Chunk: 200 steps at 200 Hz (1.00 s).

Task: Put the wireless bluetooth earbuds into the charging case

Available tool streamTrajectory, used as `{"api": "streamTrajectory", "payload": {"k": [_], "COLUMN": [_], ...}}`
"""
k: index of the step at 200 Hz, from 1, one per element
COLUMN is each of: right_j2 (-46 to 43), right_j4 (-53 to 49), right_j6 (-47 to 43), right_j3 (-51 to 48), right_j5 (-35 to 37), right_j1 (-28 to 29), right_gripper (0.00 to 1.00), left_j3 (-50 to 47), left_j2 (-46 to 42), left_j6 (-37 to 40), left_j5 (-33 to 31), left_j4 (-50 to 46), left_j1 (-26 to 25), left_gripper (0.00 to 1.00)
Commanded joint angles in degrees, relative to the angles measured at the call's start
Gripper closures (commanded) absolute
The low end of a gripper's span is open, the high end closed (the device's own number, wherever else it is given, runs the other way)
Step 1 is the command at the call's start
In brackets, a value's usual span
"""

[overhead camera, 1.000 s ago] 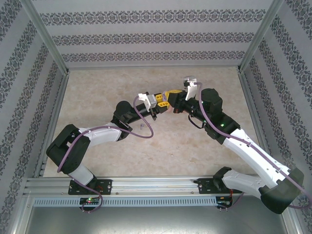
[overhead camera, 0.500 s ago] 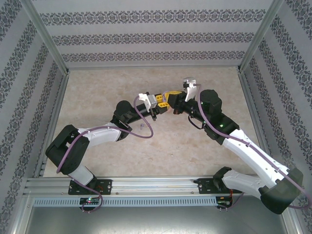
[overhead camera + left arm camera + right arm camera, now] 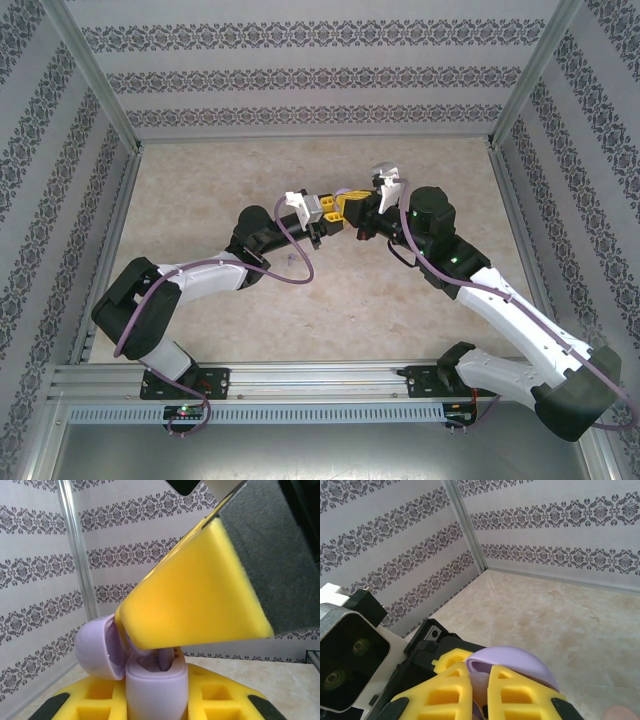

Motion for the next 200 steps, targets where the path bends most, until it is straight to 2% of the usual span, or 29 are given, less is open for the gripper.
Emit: {"api": "streamTrajectory", "payload": {"k": [1, 20, 33, 62, 105, 141, 200], "right_j2": [0.66, 0.08, -0.56, -2.61, -6.29, -7.91, -3.29], "right_j4": [-3.81, -4.21, -4.94, -6.8, -8.89, -12.48, -17.75], "right_j6": [-0.74, 0.19, 0.91, 2.19, 5.69, 8.17, 13.09], "right_j3": [0.17, 1.67, 2.96, 5.52, 7.17, 7.11, 5.75], "right_j5": [-1.23, 0.61, 2.01, 3.72, 5.84, 10.86, 13.28], "right_j1": [-0.03, -0.03, -0.12, -0.36, -1.74, -3.31, -6.45], "right_gripper": [0.75, 0.61, 0.47, 0.36, 0.31, 0.29, 0.27], "left_j3": [1.65, 1.4, 1.16, 0.53, -0.87, -2.31, -5.08], "left_j2": [-2.65, -2.52, -2.5, -2.29, -1.82, -2.53, -5.73], "left_j6": [-0.31, -0.09, 0.0, 0.43, 0.74, 0.04, -1.26], "left_j5": [0.31, -0.37, -0.97, -2.93, -5.64, -8.08, -10.89], "left_j4": [3.7, 3.64, 3.84, 4.33, 5.8, 6.82, 6.87], "left_j1": [-0.63, -0.62, -0.62, -0.62, -0.41, 0.71, 3.13], "left_gripper": [1.0, 1.0, 1.0, 1.0, 1.0, 1.0, 1.0]}}
